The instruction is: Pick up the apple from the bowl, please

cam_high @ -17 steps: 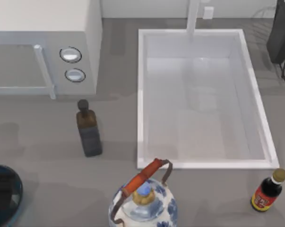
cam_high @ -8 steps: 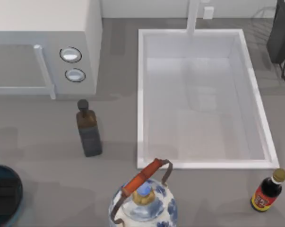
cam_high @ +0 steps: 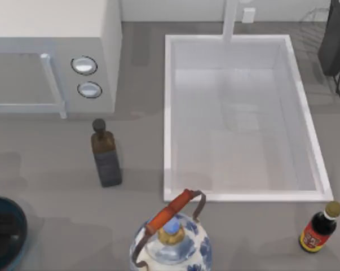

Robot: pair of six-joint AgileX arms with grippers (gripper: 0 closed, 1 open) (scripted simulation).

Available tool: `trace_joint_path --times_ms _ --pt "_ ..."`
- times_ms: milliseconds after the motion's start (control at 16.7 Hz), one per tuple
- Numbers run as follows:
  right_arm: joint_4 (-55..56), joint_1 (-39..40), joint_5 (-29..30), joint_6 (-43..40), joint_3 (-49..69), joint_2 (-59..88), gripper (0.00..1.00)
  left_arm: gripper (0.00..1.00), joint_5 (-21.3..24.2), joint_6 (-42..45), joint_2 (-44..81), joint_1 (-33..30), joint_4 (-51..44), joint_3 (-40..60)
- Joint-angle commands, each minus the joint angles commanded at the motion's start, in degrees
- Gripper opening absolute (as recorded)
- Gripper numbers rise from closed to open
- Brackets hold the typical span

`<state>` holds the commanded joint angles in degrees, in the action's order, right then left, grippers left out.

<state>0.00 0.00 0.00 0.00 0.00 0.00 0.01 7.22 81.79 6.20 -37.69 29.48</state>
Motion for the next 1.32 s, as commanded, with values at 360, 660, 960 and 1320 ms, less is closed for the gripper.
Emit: trace_joint_path --times_ms 360,660,960,1320 --pt "0.0 0.0 0.0 0.0 0.0 0.0 1.0 0.0 0.0 0.0 0.0 0.0 0.0 0.0" --pt "0.0 0.0 0.0 0.0 0.0 0.0 1.0 0.0 0.0 0.0 0.0 0.0 0.0 0.0" --pt "0.0 0.0 0.0 0.0 0.0 0.0 1.0 0.0 -0.88 -0.3 -3.47 -0.28 -3.68 3.64" --pt "0.0 0.0 0.0 0.0 0.0 0.0 1.0 0.0 -0.92 -0.5 -2.52 -0.49 -20.48 20.09"
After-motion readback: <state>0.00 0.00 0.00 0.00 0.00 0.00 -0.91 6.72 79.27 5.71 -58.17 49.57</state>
